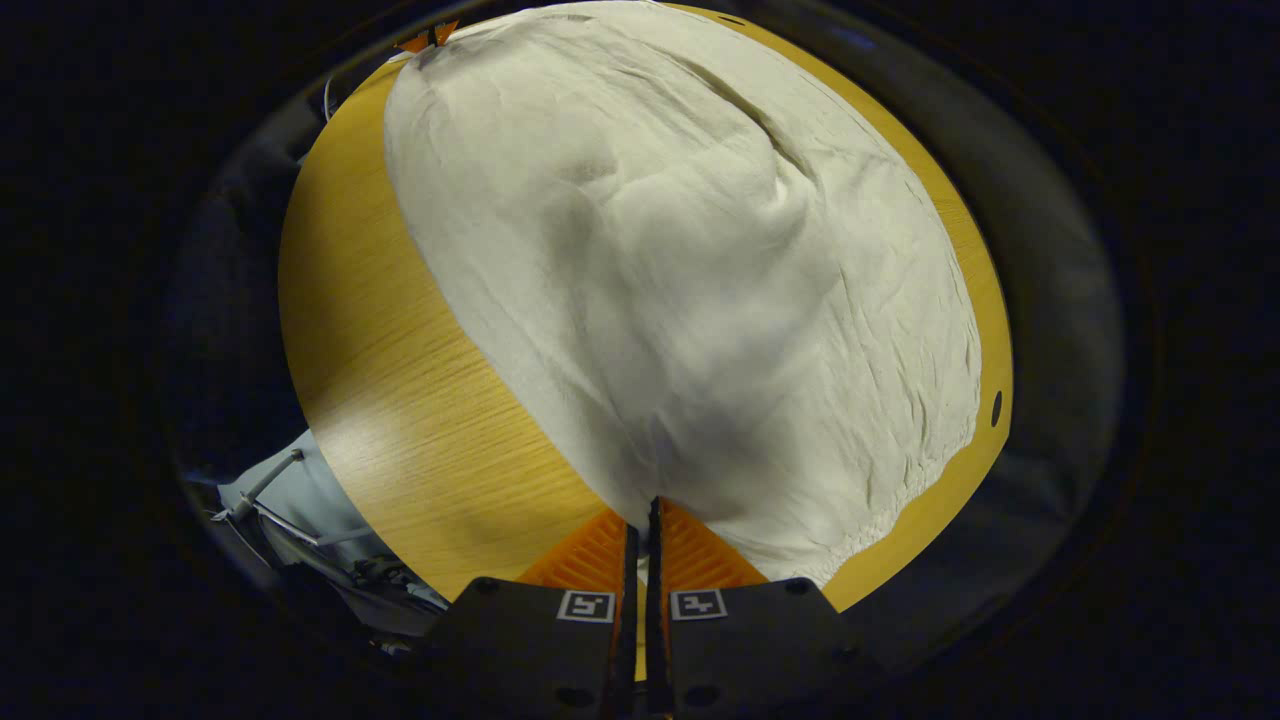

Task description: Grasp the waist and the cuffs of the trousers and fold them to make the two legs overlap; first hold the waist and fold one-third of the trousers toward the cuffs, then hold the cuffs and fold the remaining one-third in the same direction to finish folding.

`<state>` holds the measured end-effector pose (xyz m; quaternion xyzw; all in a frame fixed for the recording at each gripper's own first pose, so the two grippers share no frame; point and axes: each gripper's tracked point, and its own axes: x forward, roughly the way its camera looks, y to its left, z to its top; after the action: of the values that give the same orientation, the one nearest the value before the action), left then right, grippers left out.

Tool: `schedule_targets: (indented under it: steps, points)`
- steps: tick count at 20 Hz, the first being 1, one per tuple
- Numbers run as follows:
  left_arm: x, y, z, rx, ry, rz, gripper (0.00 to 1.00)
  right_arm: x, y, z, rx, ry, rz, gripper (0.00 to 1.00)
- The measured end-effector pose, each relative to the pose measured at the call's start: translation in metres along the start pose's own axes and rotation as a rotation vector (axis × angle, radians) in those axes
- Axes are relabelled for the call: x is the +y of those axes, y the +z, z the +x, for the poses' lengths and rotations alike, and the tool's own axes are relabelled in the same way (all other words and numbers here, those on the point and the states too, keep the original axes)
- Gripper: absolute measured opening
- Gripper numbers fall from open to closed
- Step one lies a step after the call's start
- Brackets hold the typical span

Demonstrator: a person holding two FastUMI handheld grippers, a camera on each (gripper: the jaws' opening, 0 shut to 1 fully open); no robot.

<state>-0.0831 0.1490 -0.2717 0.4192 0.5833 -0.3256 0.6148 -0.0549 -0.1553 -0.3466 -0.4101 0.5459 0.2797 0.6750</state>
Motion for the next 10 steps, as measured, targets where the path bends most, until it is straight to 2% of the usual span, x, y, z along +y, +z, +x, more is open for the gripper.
schedule_targets:
  steps: [5,10]
  points:
    - [0.001,0.000,0.001,-0.003,0.010,-0.037,0.00,-0.002,0.000,-0.001,-0.022,-0.054,0.101,0.06]
    - [0.012,0.012,-0.012,-0.086,0.071,-0.216,0.00,-0.027,0.010,-0.029,-0.105,-0.146,0.350,0.06]
